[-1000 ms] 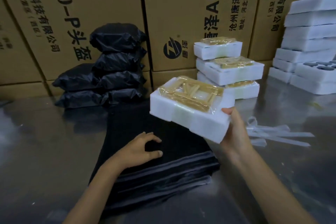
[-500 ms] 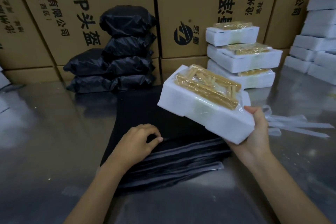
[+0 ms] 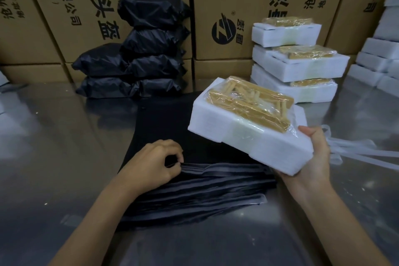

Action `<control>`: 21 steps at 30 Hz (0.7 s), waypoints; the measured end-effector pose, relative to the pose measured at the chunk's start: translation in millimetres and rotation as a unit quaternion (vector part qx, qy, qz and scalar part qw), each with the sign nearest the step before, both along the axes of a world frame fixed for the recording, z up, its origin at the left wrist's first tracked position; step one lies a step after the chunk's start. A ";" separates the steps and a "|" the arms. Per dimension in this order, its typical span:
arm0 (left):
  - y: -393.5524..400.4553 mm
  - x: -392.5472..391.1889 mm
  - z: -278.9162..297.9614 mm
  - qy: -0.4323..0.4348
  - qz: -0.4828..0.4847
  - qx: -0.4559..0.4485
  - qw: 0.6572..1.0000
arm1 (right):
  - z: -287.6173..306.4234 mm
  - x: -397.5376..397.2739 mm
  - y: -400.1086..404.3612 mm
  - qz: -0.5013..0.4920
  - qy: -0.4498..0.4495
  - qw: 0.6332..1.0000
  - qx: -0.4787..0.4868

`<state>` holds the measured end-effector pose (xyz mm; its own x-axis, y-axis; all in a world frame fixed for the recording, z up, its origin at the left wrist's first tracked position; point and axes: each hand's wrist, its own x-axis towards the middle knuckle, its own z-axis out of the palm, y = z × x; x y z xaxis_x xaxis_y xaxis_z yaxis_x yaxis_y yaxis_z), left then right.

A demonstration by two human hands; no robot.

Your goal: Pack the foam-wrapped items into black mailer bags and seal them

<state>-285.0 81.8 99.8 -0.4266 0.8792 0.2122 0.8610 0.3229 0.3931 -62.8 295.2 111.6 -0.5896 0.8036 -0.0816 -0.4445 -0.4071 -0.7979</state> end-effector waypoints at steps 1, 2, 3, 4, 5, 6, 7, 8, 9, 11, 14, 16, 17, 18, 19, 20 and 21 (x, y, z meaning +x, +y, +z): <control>-0.2 0.0 0.1 -0.007 0.002 0.012 1.000 | 0.2 0.3 0.2 0.000 0.000 1.000 0.000; -0.2 -0.5 0.4 -0.017 0.006 0.024 1.000 | 0.4 0.4 0.4 0.000 -0.001 1.000 -0.001; -0.1 -0.9 0.8 -0.025 0.013 0.035 0.999 | 0.6 0.5 0.3 -0.001 -0.003 1.000 -0.001; 0.4 -0.4 1.3 -0.033 0.023 0.047 0.998 | 0.5 0.1 0.7 -0.002 -0.006 1.000 0.000; 1.6 0.5 1.6 -0.041 0.034 0.060 0.997 | 0.6 -0.1 0.7 -0.003 -0.009 1.000 0.000; 3.2 2.6 2.3 -0.049 0.044 0.074 0.995 | 0.5 -0.1 1.0 -0.003 -0.010 1.000 0.001; 4.9 4.6 2.7 -0.061 0.053 0.088 0.993 | 0.5 -0.1 1.1 -0.003 -0.008 1.000 0.002; 6.4 6.8 2.9 -0.082 0.061 0.101 0.990 | 0.2 -0.1 1.4 -0.003 -0.007 1.000 0.003; 7.6 8.4 2.7 -0.114 0.063 0.115 0.985 | 0.0 0.0 1.4 -0.004 -0.007 1.000 0.004; 9.0 11.8 3.9 -0.205 0.056 0.144 0.966 | -0.1 -0.1 1.0 -0.005 -0.004 1.000 0.003; 11.7 14.2 4.0 -0.286 0.052 0.189 0.938 | 0.3 -0.5 1.0 0.000 0.004 1.000 -0.002; 12.8 16.5 3.2 -0.248 0.048 0.208 0.945 | 1.2 0.0 0.6 0.008 0.009 1.000 -0.003; 12.7 18.2 2.9 -0.209 0.038 0.206 0.955 | 1.8 0.7 0.6 0.014 0.012 1.000 -0.002; 12.4 19.8 2.7 -0.164 0.027 0.195 0.967 | 2.9 1.9 0.8 0.021 0.016 1.000 -0.001; 11.8 20.8 2.3 -0.116 0.016 0.172 0.978 | 4.0 3.4 1.8 0.030 0.019 0.999 -0.002; 11.3 21.0 2.2 -0.070 0.009 0.138 0.988 | 5.3 5.7 3.6 0.043 0.021 0.999 -0.005; 10.7 20.7 2.3 -0.036 0.004 0.101 0.994 | 6.4 8.4 6.8 0.060 0.023 0.998 -0.010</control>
<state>-264.3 92.5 102.0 -0.4544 0.8181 0.3525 0.8257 0.2383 0.5114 -54.4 302.0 117.9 -0.6849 0.7255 -0.0678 -0.4274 -0.4754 -0.7690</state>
